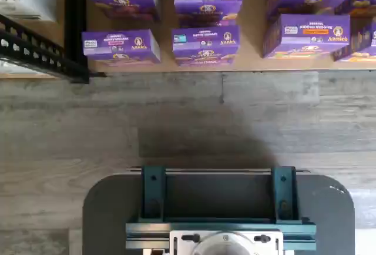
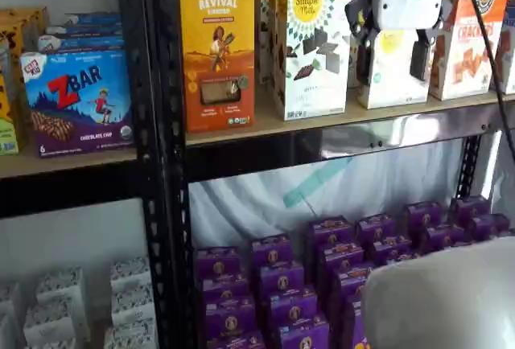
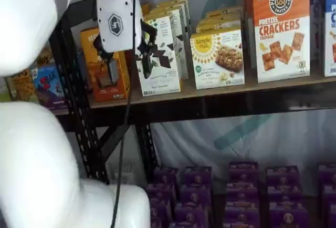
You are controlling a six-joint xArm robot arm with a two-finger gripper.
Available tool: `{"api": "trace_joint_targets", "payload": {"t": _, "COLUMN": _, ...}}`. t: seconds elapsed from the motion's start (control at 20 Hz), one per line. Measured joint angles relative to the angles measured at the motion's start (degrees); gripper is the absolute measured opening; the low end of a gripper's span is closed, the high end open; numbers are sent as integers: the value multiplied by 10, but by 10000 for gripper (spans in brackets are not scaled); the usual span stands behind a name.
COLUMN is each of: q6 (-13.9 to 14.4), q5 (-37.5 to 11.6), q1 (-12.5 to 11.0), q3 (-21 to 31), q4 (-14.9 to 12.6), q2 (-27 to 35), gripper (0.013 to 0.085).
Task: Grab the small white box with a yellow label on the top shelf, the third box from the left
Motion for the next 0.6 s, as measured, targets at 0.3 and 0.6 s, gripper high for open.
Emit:
{"api": "trace_joint_targets", "payload": {"t": 0.3, "q6": -9, "q5": 6, "q1": -18, "q3": -1, "q4": 20, "q2": 2, "gripper": 850}}
{"api": "trace_joint_targets", "payload": {"t": 0.6, "q6": -25, "q5": -47, "q1": -17, "q3": 19, "q4": -21, "q2": -7, "gripper": 850}}
